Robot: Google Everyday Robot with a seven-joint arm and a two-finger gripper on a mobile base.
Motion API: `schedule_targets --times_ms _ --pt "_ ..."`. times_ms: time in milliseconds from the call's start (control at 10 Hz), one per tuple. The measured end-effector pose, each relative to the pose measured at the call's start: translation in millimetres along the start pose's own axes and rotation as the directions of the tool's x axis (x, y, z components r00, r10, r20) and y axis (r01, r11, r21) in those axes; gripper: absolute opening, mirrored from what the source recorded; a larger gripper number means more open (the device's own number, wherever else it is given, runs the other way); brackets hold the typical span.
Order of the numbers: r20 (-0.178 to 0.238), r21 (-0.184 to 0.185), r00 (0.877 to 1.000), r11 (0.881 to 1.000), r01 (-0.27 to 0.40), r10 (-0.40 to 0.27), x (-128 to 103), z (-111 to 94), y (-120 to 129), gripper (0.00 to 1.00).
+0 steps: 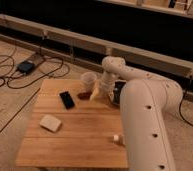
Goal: Push the ceramic bowl across the table
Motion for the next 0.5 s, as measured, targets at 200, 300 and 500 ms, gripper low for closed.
schedule_targets --times_ms 200,300,500 --pt "-0.004 -0.009 1.0 1.0 0.015 -0.015 14.9 5.5 7.2 0.8" --pt "-0.007 -0.016 1.0 1.0 0.019 -0.019 26.1 9.0 11.9 0.8" --pt "-0.012 -0.028 1.0 0.999 0.025 -0.026 46.1 14.5 19.4 0.8"
